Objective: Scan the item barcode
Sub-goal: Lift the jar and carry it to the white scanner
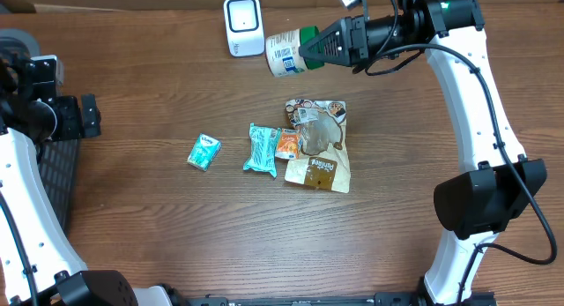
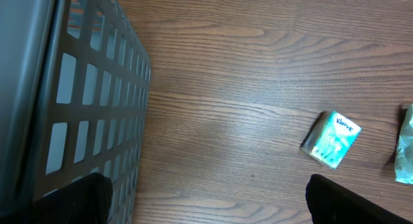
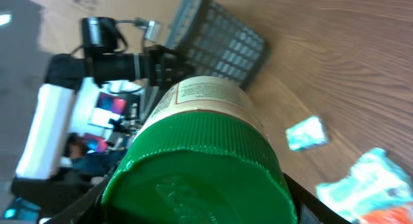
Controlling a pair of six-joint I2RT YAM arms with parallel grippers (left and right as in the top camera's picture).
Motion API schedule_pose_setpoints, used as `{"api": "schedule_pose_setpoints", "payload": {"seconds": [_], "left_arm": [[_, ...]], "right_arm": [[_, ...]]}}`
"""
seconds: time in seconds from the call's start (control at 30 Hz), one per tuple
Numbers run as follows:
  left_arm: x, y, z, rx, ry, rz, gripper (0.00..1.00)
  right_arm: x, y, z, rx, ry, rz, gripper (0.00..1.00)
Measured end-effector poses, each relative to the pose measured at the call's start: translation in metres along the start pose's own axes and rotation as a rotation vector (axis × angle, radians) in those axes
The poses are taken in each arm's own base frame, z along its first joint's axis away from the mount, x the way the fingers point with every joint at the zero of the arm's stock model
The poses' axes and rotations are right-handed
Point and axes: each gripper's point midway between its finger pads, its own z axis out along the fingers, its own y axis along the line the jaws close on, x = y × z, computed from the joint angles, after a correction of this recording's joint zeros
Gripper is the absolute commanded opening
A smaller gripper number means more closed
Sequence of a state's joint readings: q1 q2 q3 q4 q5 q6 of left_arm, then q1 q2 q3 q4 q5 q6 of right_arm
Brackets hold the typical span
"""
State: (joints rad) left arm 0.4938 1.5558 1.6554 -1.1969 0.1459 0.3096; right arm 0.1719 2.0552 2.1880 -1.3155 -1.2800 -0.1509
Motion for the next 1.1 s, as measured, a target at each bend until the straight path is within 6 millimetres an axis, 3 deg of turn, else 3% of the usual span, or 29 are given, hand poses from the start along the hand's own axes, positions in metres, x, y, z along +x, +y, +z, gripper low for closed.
{"api": "schedule_pose_setpoints", "payload": {"seconds": [0.3, 0.53, 0.63, 0.83, 0.93, 1.1], "left_arm": [[0.000, 0.000, 0.000, 0.000, 0.000, 0.000, 1.00], [0.000, 0.000, 0.000, 0.000, 0.000, 0.000, 1.00], [0.000, 0.000, 0.000, 0.000, 0.000, 0.000, 1.00], [0.000, 0.000, 0.000, 0.000, 0.000, 0.000, 1.00], [0.000, 0.000, 0.000, 0.000, 0.000, 0.000, 1.00], [0.000, 0.000, 0.000, 0.000, 0.000, 0.000, 1.00]], "right_arm": [[-0.005, 0.011, 0.005, -0.057, -0.006, -0.029, 0.38], [-0.016, 0.012, 0.031, -0.014, 0.000, -0.036, 0.38], [-0.021, -0.003, 0.049, 0.114, -0.008, -0.039, 0.38], [-0.036, -0.051, 0.085, 0.588, -0.089, -0.138, 0.30], [-0.062, -0.066, 0.092, 0.802, -0.197, -0.267, 0.29], [-0.117, -0.092, 0.094, 1.015, -0.363, -0.532, 0.30]]}}
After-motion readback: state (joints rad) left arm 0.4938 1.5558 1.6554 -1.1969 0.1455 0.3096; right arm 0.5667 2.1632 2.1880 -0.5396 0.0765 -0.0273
